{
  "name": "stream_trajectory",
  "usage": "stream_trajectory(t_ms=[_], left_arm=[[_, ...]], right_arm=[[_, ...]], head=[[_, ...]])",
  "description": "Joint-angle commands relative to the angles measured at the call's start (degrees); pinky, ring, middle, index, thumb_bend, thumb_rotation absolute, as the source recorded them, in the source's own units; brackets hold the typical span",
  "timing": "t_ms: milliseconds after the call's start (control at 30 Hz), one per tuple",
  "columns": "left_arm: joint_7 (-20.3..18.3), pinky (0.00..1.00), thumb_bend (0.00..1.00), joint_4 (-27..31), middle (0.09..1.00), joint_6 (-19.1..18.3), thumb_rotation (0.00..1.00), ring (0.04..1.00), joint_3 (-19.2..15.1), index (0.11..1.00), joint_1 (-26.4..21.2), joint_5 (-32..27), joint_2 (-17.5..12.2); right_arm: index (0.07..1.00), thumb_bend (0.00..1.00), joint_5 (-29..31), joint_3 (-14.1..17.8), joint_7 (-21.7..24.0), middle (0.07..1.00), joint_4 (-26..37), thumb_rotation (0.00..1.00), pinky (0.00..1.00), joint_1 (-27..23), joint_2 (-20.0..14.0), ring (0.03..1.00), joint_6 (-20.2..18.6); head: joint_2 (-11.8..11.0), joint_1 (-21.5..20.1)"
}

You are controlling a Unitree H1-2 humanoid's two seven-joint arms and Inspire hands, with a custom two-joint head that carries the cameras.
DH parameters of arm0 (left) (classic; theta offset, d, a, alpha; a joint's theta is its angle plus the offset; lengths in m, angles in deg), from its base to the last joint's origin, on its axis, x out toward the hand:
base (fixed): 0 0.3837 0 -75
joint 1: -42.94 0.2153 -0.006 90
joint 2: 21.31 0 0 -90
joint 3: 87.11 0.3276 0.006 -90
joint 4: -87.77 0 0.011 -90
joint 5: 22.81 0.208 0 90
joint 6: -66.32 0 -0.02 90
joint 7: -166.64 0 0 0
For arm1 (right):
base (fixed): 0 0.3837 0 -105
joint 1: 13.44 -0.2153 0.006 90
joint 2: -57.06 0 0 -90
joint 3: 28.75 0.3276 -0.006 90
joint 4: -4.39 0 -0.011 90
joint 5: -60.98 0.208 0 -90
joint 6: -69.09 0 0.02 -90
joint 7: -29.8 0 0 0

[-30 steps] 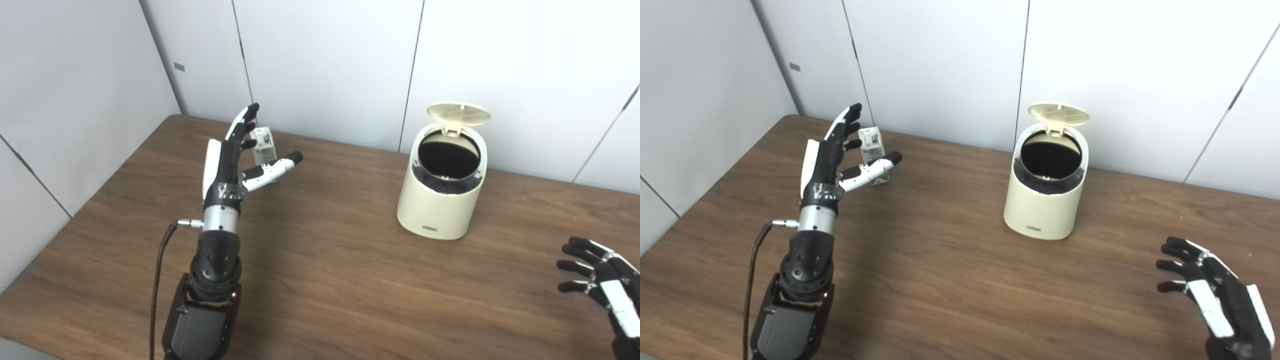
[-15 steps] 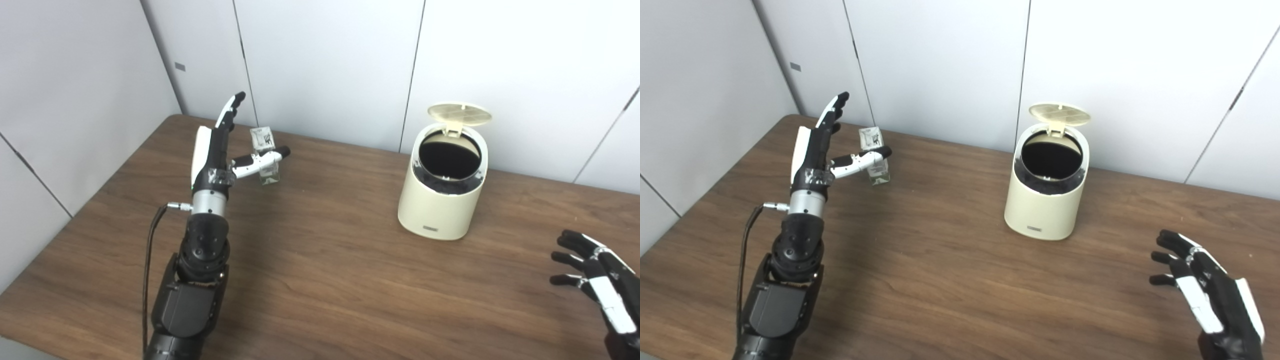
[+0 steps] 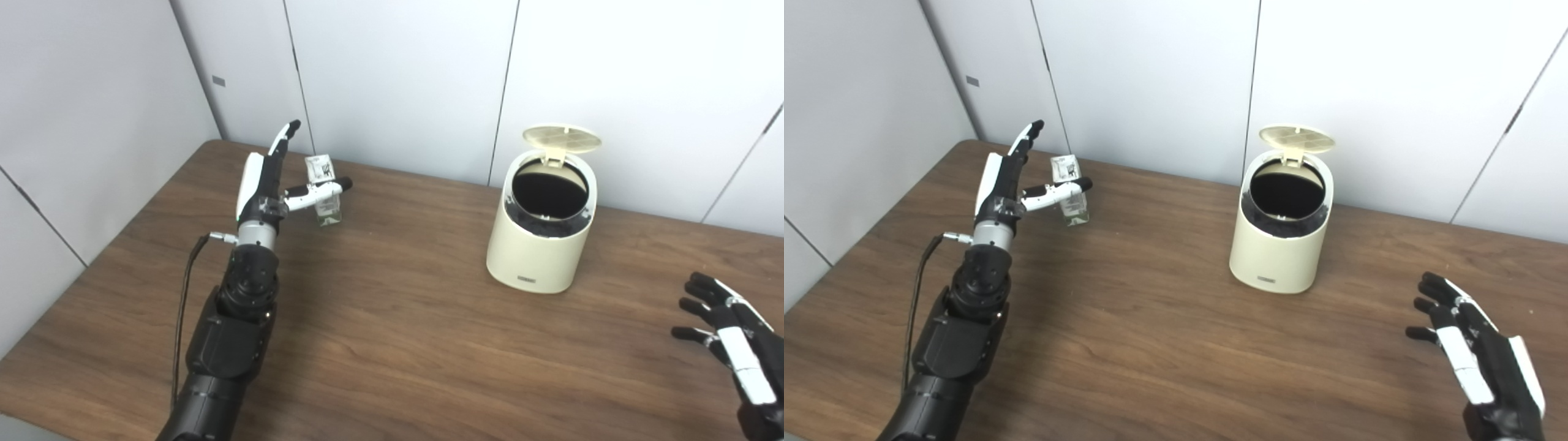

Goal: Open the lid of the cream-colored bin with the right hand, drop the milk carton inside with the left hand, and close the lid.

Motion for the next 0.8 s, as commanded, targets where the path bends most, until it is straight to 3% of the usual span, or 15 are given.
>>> stream_trajectory(t_ms=[0, 167, 300, 767], left_arm=[[-0.1, 0.99, 0.95, -0.1, 0.973, 0.4, 0.21, 0.988, -0.2, 0.993, -3.4, -0.5, -1.8], [-0.5, 1.0, 0.94, -3.0, 0.979, 0.3, 0.14, 0.996, -0.1, 0.994, -4.7, -0.9, -2.8], [-0.9, 1.0, 0.92, -6.4, 0.975, 1.3, 0.09, 0.998, 0.3, 0.99, -5.7, -1.0, -4.1], [-3.0, 0.87, 0.89, -13.2, 0.925, -1.4, 0.0, 0.928, 3.5, 0.936, -8.4, 0.2, -8.9]], right_arm=[[0.847, 0.64, 0.2, 0.2, -0.5, 0.856, 2.5, 0.81, 0.67, -1.7, 0.2, 0.825, -0.5], [0.858, 0.61, 1.6, 0.3, 0.2, 0.864, 3.6, 0.81, 0.7, -2.1, 0.8, 0.836, -1.9], [0.922, 0.54, 5.0, 0.4, 1.5, 0.925, 3.8, 0.78, 0.85, -2.2, 0.7, 0.923, -2.2], [0.946, 0.4, 3.4, -1.3, 0.8, 0.947, 6.0, 0.78, 0.88, -1.9, 0.7, 0.954, -3.9]], head=[[0.0, -0.1], [0.0, -0.4], [-0.1, -0.6], [0.2, -1.3]])
